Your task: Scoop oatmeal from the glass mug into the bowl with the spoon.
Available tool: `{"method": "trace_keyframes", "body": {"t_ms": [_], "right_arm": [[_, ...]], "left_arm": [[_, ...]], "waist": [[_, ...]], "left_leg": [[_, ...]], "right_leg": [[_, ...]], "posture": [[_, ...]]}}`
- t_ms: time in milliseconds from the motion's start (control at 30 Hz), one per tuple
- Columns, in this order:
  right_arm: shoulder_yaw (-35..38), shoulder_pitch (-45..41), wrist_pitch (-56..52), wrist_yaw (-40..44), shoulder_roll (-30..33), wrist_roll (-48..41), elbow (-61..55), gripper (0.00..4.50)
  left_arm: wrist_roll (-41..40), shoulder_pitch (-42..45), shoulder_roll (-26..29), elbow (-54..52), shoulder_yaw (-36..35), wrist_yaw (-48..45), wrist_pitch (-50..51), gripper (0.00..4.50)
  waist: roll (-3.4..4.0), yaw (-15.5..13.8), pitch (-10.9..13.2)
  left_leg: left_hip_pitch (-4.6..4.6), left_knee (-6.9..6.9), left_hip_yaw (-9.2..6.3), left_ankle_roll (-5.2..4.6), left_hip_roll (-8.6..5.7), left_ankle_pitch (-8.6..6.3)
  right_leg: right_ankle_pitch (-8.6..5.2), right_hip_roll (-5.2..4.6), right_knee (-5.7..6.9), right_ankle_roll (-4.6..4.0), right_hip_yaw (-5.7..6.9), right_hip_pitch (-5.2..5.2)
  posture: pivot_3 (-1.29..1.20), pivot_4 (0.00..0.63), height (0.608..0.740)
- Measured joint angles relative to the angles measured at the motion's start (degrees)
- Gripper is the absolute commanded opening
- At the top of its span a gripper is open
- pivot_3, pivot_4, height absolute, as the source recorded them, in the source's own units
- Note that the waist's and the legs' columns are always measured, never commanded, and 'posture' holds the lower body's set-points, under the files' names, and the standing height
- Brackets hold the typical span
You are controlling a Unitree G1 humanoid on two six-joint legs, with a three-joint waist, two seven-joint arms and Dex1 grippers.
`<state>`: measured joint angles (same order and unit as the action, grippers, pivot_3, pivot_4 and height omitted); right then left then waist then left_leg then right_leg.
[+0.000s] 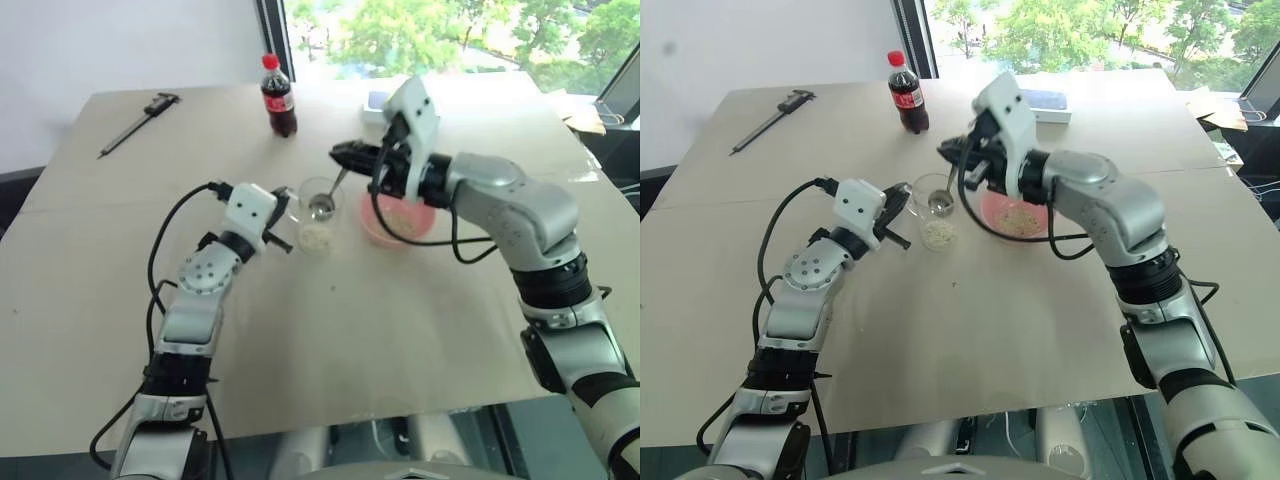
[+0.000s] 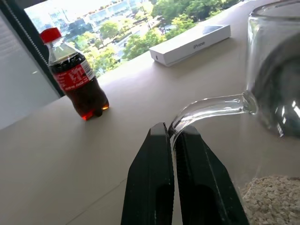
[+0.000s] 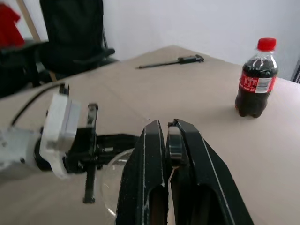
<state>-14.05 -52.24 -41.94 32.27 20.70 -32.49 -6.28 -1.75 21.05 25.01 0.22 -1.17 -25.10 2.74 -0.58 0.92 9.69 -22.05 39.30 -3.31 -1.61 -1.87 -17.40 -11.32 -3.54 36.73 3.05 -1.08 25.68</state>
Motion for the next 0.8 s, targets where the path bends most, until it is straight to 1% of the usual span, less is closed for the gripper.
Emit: {"method": "trace_keyframes", "body": {"t_ms": [67,267,567,633,700,800], "right_arm": [[-2.1,1.0,2.0,2.6,0.1,2.9,0.2,0.0],[-3.9,2.7,3.4,5.8,-0.9,6.0,0.2,0.0],[-4.3,4.9,3.9,8.1,-2.7,9.2,-0.1,0.0],[-1.3,5.4,-0.9,6.4,-4.4,7.3,-0.6,0.0],[3.6,5.6,-8.5,2.8,-7.0,3.9,-0.6,0.0],[9.7,5.3,-16.4,-2.2,-10.3,0.8,0.0,0.0]], "left_arm": [[0.6,0.9,0.5,0.0,0.7,-0.3,0.6,0.02],[1.0,1.2,0.6,0.0,1.3,-0.9,0.8,0.02],[1.6,1.3,0.5,0.0,1.8,-1.2,0.5,0.02],[1.7,1.3,0.5,0.0,1.9,-1.4,0.2,0.02],[1.9,1.3,0.4,0.1,2.4,-1.7,-0.8,0.02],[2.3,1.3,0.2,0.4,3.0,-1.7,-2.1,0.02]], "waist": [[0.0,0.0,0.0],[-0.01,-0.1,0.0],[-0.02,-0.2,0.0],[-0.03,-0.2,0.0],[-0.02,-0.2,0.0],[-0.01,-0.2,0.0]], "left_leg": [[0.0,0.0,-0.01,0.01,0.0,0.0],[0.01,0.01,-0.05,0.02,0.0,0.01],[0.04,0.03,-0.05,0.02,-0.02,0.01],[0.03,0.04,-0.07,0.03,-0.02,0.02],[0.03,0.03,-0.06,0.03,-0.02,0.02],[0.03,0.03,-0.07,0.04,-0.01,0.02]], "right_leg": [[0.0,-0.01,0.0,0.0,0.0,0.0],[0.0,-0.02,0.0,0.0,0.01,-0.01],[0.0,-0.03,0.01,0.0,0.01,-0.04],[0.0,-0.04,0.02,0.0,0.01,-0.04],[0.0,-0.05,0.02,0.0,0.0,-0.04],[0.0,-0.05,0.03,0.0,0.0,-0.03]], "posture": [[0.0,0.15,0.74],[0.0,0.15,0.74],[0.0,0.15,0.74],[0.0,0.15,0.74],[0.0,0.15,0.74],[0.0,0.15,0.74]]}}
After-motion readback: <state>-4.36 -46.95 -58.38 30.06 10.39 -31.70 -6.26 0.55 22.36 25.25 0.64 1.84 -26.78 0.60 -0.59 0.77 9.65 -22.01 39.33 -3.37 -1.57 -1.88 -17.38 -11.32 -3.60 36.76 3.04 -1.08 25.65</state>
